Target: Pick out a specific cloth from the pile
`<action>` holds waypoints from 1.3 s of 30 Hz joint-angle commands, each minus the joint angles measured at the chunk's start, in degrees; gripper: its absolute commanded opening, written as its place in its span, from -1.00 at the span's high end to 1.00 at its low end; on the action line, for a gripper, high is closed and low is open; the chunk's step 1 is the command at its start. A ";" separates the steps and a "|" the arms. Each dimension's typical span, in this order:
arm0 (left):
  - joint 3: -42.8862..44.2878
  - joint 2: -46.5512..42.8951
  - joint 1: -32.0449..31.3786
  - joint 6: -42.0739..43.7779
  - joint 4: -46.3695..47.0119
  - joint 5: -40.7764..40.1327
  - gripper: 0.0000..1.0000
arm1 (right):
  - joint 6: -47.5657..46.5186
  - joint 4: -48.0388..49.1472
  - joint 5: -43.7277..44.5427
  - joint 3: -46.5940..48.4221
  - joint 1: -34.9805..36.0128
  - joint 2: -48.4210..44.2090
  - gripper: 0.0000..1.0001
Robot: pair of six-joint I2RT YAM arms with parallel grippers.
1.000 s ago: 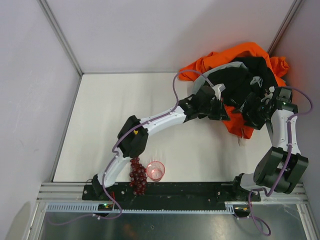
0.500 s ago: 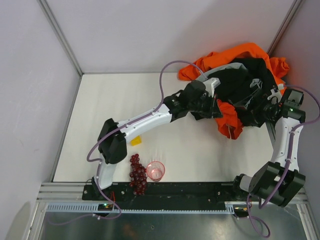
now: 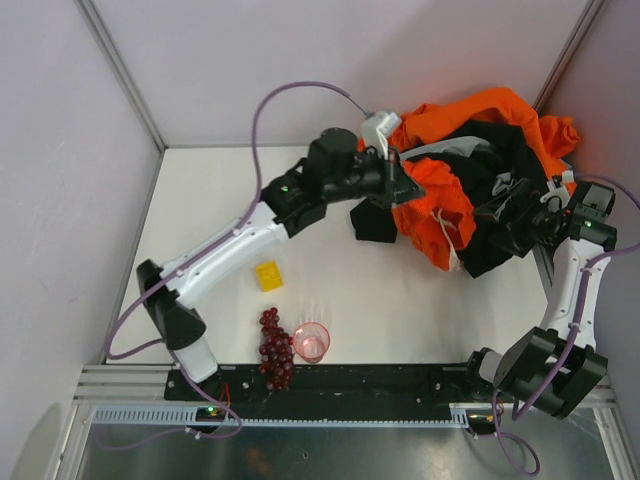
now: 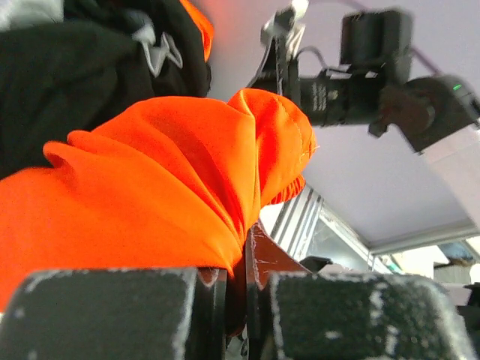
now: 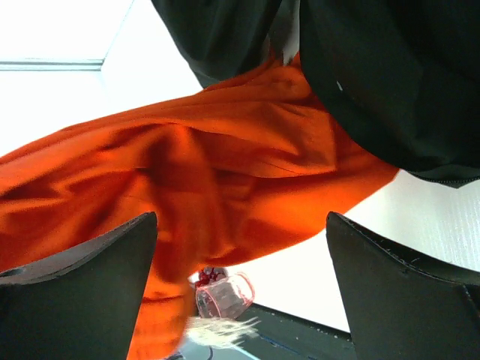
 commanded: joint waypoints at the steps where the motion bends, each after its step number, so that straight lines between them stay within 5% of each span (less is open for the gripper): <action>1: 1.16 -7.94 2.98 0.81 3.89 -0.03 0.99 | -1.25 -0.11 -0.34 -0.57 -0.32 -0.53 -0.99; 21: 1.84 -24.63 29.44 -8.53 3.49 9.69 0.99 | -1.73 1.45 -0.12 -4.02 -0.30 -0.77 -0.99; 39: -1.38 -22.46 46.66 -12.17 1.99 21.74 0.99 | -2.44 1.50 0.92 -4.63 -0.21 -0.58 -0.99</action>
